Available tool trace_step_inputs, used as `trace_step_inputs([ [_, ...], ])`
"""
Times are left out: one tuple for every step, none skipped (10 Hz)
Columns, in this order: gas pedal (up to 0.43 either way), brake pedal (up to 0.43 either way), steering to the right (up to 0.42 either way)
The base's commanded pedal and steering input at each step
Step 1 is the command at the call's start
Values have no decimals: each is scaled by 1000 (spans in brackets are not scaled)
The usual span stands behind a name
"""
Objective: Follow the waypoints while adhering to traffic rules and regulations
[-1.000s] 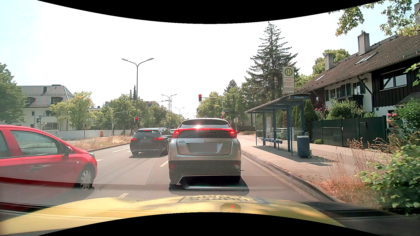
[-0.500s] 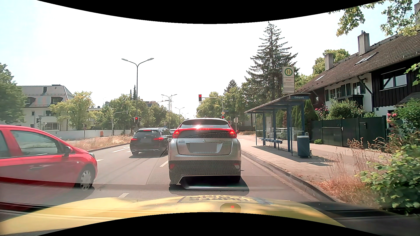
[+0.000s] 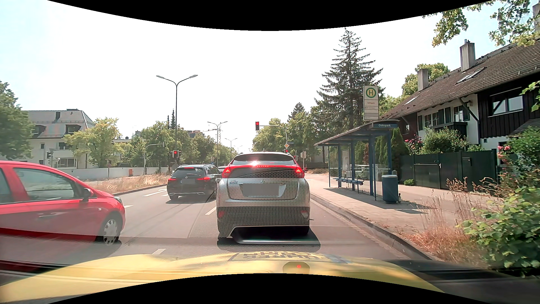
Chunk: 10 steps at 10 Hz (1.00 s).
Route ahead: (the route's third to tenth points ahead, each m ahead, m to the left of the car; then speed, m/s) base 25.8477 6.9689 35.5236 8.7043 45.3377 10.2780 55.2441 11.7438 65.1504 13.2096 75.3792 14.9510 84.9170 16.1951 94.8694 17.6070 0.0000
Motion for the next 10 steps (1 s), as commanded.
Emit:
trace_step_inputs([
  [0, 195, -14],
  [0, 201, -15],
  [0, 201, -14],
  [0, 195, -14],
  [0, 201, -15],
  [0, 195, -14],
  [0, 195, -15],
  [0, 201, -15],
  [0, 195, -14],
  [0, 195, -14],
])
